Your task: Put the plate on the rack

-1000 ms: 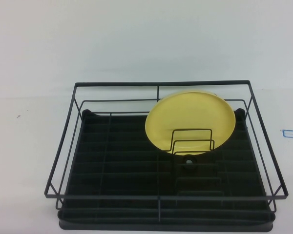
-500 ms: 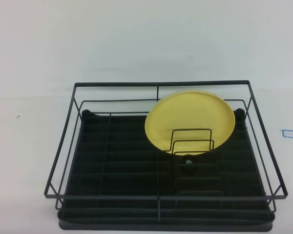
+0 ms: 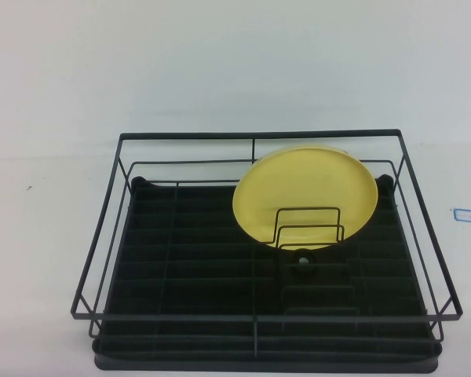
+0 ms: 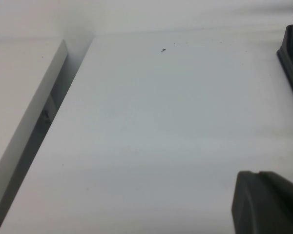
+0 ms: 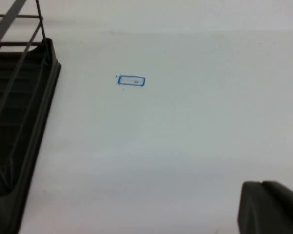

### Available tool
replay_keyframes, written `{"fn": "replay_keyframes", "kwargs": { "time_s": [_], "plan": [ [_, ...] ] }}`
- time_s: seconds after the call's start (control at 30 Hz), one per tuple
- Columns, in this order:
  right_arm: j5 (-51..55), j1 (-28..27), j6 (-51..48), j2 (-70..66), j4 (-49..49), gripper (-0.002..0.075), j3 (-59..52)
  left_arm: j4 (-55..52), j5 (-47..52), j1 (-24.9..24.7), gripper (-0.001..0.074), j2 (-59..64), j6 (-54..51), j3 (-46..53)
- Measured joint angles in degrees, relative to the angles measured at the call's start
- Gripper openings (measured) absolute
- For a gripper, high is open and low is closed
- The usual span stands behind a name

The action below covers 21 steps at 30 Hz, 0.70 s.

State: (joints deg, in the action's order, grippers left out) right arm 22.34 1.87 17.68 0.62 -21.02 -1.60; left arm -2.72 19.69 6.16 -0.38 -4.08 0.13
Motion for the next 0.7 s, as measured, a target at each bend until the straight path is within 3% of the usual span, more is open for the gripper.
{"fn": "replay_keyframes", "kwargs": {
  "time_s": [0.13, 0.33, 0.7],
  "plan": [
    [0.0, 0.0, -2.7, 0.0, 2.3, -0.0002, 0.0, 0.1, 0.0, 0.0, 0.0000, 0.0, 0.0, 0.0],
    [-0.5, 0.0, -16.5, 0.0, 13.9, -0.0002, 0.0, 0.1, 0.0, 0.0, 0.0000, 0.0, 0.0, 0.0],
    [-0.7, 0.0, -18.2, 0.0, 19.2, -0.0002, 0.0, 0.1, -0.1, 0.0, 0.0000, 0.0, 0.0, 0.0]
  ]
}}
